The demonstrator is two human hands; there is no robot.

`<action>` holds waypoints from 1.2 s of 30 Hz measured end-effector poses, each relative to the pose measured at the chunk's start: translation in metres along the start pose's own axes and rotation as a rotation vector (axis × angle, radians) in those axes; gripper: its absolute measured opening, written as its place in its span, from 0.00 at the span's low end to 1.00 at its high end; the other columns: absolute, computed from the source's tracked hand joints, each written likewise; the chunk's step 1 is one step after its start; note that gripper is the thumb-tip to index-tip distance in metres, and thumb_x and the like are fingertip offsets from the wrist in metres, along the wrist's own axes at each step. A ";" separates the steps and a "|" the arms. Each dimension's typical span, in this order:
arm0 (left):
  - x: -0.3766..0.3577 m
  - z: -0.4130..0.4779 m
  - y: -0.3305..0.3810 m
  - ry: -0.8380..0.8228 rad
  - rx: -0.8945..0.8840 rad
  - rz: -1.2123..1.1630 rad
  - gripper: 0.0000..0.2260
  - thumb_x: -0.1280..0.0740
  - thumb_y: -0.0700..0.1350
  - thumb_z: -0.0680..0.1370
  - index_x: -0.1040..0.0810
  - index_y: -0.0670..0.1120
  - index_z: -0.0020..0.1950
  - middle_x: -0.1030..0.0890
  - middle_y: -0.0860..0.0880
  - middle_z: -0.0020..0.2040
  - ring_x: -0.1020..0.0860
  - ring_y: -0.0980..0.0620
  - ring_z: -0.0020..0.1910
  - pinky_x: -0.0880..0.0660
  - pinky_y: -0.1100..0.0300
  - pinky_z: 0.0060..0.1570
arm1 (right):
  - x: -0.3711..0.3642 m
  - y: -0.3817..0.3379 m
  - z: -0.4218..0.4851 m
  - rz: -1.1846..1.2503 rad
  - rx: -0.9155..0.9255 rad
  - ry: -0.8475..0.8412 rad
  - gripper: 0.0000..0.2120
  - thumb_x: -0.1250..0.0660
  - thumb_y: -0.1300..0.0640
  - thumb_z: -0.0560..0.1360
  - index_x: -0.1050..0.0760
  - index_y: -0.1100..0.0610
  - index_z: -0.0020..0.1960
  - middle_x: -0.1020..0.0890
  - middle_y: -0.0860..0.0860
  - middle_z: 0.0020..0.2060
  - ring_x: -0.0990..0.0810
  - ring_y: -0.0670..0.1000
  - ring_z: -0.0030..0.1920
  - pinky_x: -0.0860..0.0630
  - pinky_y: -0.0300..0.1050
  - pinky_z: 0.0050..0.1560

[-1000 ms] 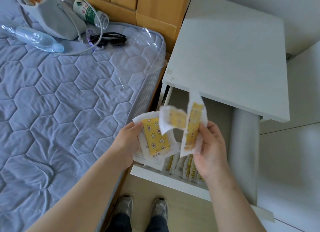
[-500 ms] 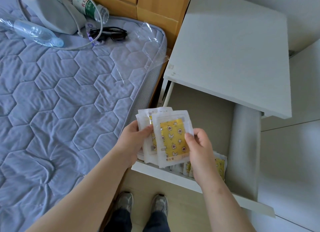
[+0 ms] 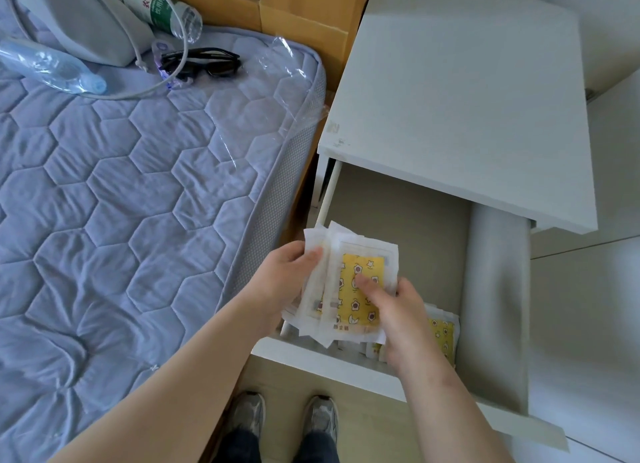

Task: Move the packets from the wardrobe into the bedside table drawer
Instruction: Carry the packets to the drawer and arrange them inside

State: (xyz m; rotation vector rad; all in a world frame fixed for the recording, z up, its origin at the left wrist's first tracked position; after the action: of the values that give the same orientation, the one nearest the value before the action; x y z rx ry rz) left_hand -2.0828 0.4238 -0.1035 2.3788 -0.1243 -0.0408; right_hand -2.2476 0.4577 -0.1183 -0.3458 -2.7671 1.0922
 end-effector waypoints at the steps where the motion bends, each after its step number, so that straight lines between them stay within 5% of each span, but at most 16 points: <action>1: -0.002 0.004 -0.001 -0.005 0.011 0.001 0.09 0.40 0.47 0.81 0.21 0.52 0.47 0.16 0.50 0.45 0.17 0.48 0.46 0.22 0.49 0.50 | 0.002 -0.001 0.003 0.003 0.012 0.017 0.13 0.28 0.56 0.71 0.26 0.55 0.54 0.17 0.49 0.45 0.19 0.47 0.43 0.27 0.42 0.36; 5: -0.002 0.016 0.004 0.066 -0.020 0.149 0.08 0.38 0.46 0.80 0.21 0.44 0.50 0.17 0.46 0.46 0.18 0.46 0.44 0.22 0.55 0.43 | 0.003 0.008 0.020 0.087 -0.007 -0.015 0.23 0.27 0.60 0.70 0.31 0.51 0.61 0.18 0.49 0.50 0.19 0.51 0.50 0.22 0.55 0.50; 8: 0.000 0.026 0.008 0.143 -0.045 0.219 0.10 0.35 0.47 0.78 0.23 0.40 0.51 0.19 0.40 0.49 0.23 0.45 0.42 0.25 0.55 0.41 | -0.003 0.020 0.028 0.116 -0.090 -0.105 0.18 0.28 0.62 0.71 0.25 0.56 0.60 0.15 0.52 0.49 0.17 0.55 0.51 0.24 0.61 0.58; 12: -0.009 0.036 0.013 0.126 -0.085 0.244 0.05 0.34 0.47 0.78 0.21 0.46 0.48 0.18 0.51 0.46 0.19 0.51 0.46 0.21 0.58 0.45 | -0.006 0.025 0.036 0.181 -0.113 -0.168 0.13 0.30 0.64 0.72 0.23 0.56 0.56 0.15 0.51 0.47 0.17 0.54 0.51 0.25 0.59 0.59; 15: -0.020 0.040 0.013 0.084 -0.076 0.205 0.06 0.37 0.46 0.80 0.20 0.51 0.47 0.20 0.59 0.42 0.21 0.61 0.40 0.25 0.70 0.36 | -0.004 0.025 0.041 0.210 -0.101 -0.146 0.13 0.30 0.63 0.72 0.23 0.54 0.56 0.15 0.50 0.47 0.18 0.52 0.51 0.22 0.53 0.51; 18: -0.024 0.040 0.004 0.080 0.011 -0.008 0.12 0.42 0.42 0.82 0.19 0.51 0.52 0.17 0.54 0.45 0.18 0.54 0.44 0.21 0.59 0.45 | -0.001 0.022 0.045 0.266 -0.098 -0.125 0.12 0.30 0.63 0.72 0.24 0.55 0.55 0.15 0.51 0.48 0.17 0.53 0.50 0.21 0.52 0.45; 22: -0.026 0.039 0.000 0.068 -0.018 -0.105 0.18 0.45 0.35 0.81 0.20 0.53 0.46 0.16 0.55 0.36 0.17 0.55 0.32 0.22 0.62 0.27 | 0.006 0.018 0.051 0.286 -0.091 -0.089 0.13 0.31 0.63 0.73 0.24 0.55 0.57 0.15 0.53 0.49 0.17 0.54 0.50 0.20 0.53 0.45; 26: -0.020 0.041 0.001 0.148 -0.086 -0.075 0.17 0.43 0.36 0.81 0.28 0.57 0.58 0.21 0.54 0.51 0.19 0.53 0.44 0.21 0.60 0.32 | 0.009 0.015 0.056 0.260 -0.090 -0.081 0.14 0.31 0.63 0.74 0.25 0.55 0.58 0.16 0.53 0.50 0.17 0.54 0.49 0.21 0.52 0.43; 31: 0.000 0.040 0.015 0.269 -0.256 -0.049 0.23 0.40 0.36 0.80 0.36 0.62 0.67 0.17 0.56 0.48 0.18 0.57 0.45 0.22 0.62 0.37 | 0.021 0.015 0.068 0.349 -0.095 -0.021 0.12 0.33 0.62 0.75 0.25 0.52 0.57 0.16 0.52 0.49 0.17 0.53 0.46 0.21 0.52 0.40; 36: 0.036 0.043 0.024 0.459 -0.308 -0.176 0.18 0.40 0.37 0.80 0.32 0.62 0.57 0.19 0.59 0.46 0.19 0.58 0.46 0.23 0.61 0.38 | 0.028 0.020 0.097 0.311 -0.110 0.102 0.13 0.33 0.61 0.76 0.28 0.54 0.60 0.19 0.50 0.47 0.19 0.50 0.43 0.24 0.46 0.33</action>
State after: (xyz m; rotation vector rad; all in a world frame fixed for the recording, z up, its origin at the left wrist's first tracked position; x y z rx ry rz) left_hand -2.0517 0.3733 -0.1181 2.0274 0.2903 0.3746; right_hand -2.2924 0.4162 -0.2007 -0.8441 -2.7495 0.9506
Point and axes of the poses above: each hand's wrist, its own z-axis towards the middle knuckle, its own x-axis out of the back of the hand, y = z × x, the point moved 10 cm from there along z, towards the middle knuckle
